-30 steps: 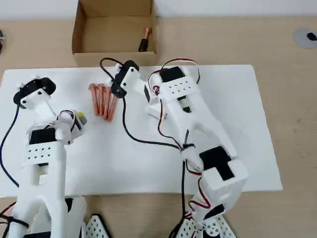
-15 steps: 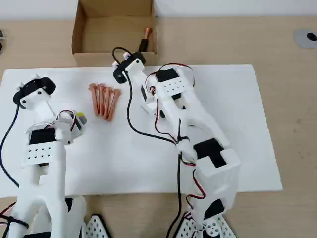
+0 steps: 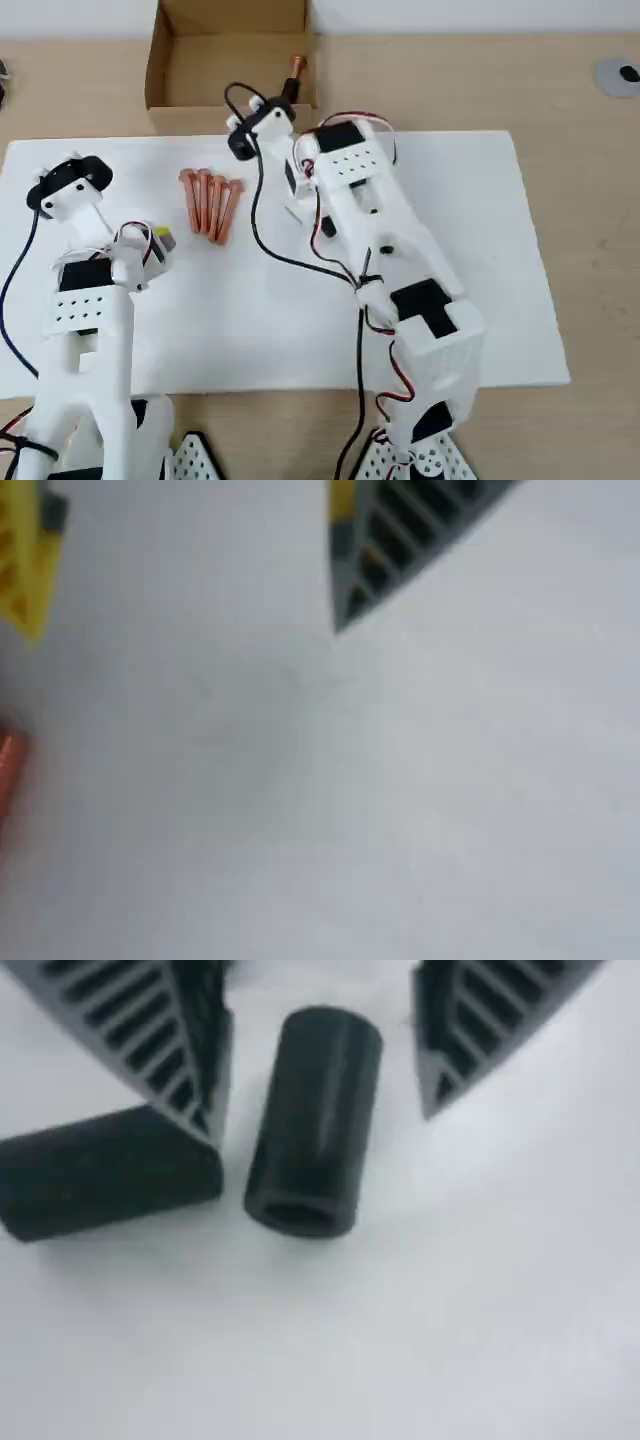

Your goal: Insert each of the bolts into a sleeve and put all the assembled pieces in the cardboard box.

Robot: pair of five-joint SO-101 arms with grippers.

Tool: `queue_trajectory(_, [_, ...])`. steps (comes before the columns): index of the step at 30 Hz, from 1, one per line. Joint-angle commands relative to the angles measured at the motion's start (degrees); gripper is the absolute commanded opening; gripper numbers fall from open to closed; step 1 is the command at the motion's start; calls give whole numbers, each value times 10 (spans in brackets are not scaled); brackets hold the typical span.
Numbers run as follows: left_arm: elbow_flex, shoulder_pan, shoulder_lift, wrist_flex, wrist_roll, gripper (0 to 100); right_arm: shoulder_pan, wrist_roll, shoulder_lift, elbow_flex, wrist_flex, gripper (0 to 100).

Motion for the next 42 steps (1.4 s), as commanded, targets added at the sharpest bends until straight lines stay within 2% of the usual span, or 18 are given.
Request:
queue_trajectory(1, [-26,10,0,-6,0,207,-14,0,-4,-19,9,167])
queue_trajectory(13, [-26,10,0,-4,0,207,-7,-17,-4,28,7,167])
queue_trajectory(20, [-26,10,0,-4,0,207,-8,-25,-7,107,-25,167])
queue_trajectory(42, [-26,10,0,-4,0,207,23,-9,-5,133,-35,167])
